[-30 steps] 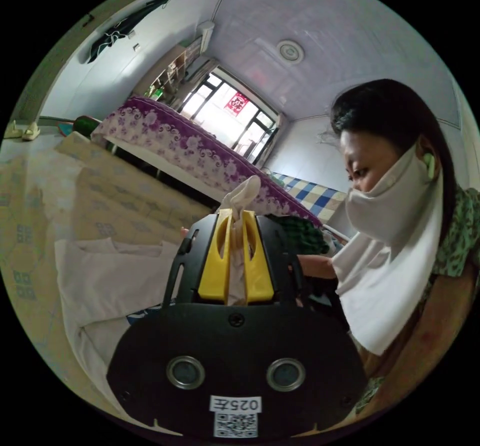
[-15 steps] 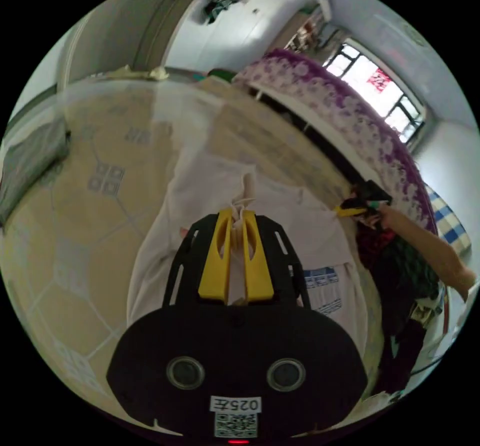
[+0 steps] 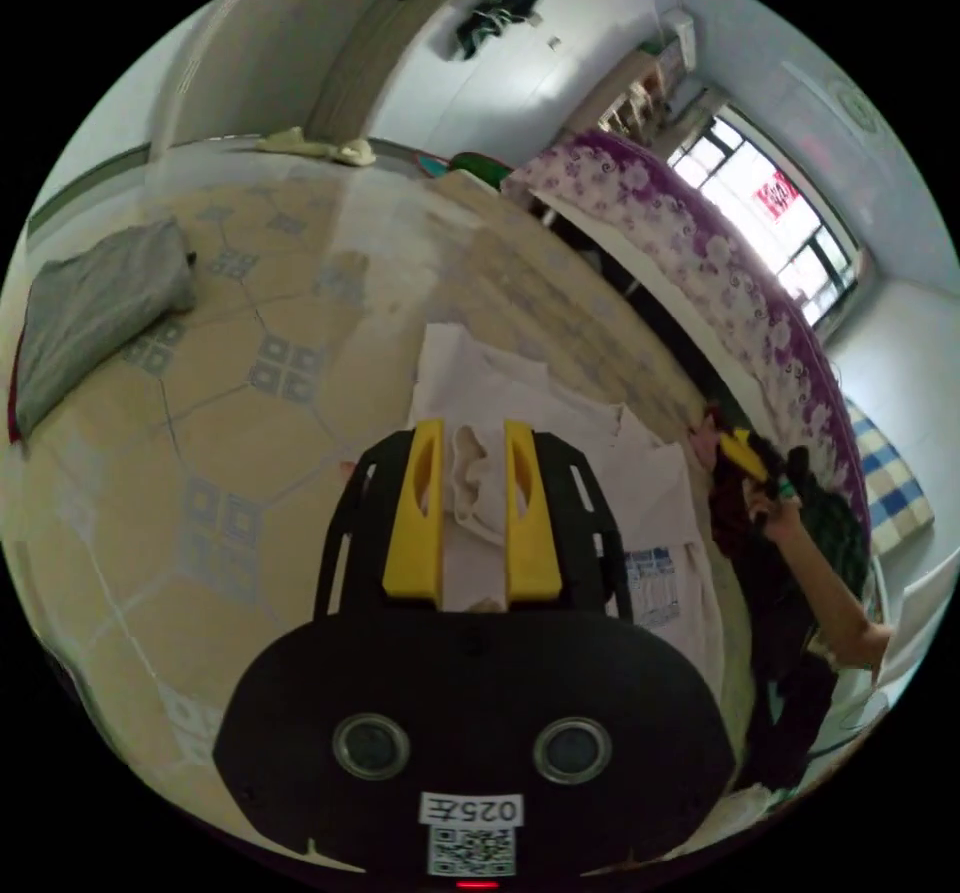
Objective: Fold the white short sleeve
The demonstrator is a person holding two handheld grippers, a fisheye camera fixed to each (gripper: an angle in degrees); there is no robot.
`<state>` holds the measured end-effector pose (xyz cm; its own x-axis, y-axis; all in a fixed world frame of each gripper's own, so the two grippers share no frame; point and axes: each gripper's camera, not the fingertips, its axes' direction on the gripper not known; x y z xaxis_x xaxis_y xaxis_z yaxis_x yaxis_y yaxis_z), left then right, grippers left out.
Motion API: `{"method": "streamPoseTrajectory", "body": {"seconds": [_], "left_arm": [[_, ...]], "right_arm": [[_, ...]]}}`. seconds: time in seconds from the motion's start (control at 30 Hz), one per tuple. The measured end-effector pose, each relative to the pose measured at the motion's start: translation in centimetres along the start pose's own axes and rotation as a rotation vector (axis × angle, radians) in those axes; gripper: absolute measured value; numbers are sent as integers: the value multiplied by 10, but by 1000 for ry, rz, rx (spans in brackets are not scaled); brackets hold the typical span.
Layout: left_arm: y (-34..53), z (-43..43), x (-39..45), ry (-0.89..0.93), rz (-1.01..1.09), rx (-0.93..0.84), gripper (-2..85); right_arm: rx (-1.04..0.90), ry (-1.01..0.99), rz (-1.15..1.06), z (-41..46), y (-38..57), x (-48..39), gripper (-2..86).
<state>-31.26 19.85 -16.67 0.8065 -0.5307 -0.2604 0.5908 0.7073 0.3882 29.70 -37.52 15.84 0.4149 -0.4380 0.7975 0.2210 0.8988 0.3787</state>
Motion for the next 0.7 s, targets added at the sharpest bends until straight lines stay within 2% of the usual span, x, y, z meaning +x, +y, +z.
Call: {"method": "streamPoseTrajectory", "body": {"seconds": [0.07, 0.1, 0.13, 0.2, 0.23, 0.27, 0.3, 0.4, 0.5, 0.6, 0.7], "left_arm": [[-11, 20, 14, -12, 69, -88, 59], [-16, 32, 23, -74, 97, -114, 59], [-18, 38, 26, -101, 111, -123, 58], [-23, 57, 34, -130, 136, -195, 55], [-23, 61, 35, -125, 135, -213, 49], [-23, 67, 36, -126, 131, -244, 38], [-23, 69, 37, -140, 130, -242, 15], [-23, 65, 40, -110, 121, -209, -8], [-25, 63, 48, -109, 139, -201, -11], [-25, 61, 56, -115, 162, -181, -11], [-24, 51, 68, -112, 210, -113, -11]], "right_arm": [[204, 23, -74, -26, 32, -48, 90], [307, 41, -115, -35, 54, -76, 66], [350, 62, -132, -37, 65, -89, 54], [495, 239, -143, -27, 101, -127, 36], [499, 298, -175, -20, 105, -134, 43], [381, 379, -258, 1, 102, -143, 58], [176, 387, -312, 26, 90, -145, 74], [-212, 367, -441, 85, 66, -145, 99], [-476, 498, -686, 143, 52, -161, 104], [-661, 595, -861, 196, 44, -175, 96], [-812, 626, -912, 242, 38, -177, 88]]}}
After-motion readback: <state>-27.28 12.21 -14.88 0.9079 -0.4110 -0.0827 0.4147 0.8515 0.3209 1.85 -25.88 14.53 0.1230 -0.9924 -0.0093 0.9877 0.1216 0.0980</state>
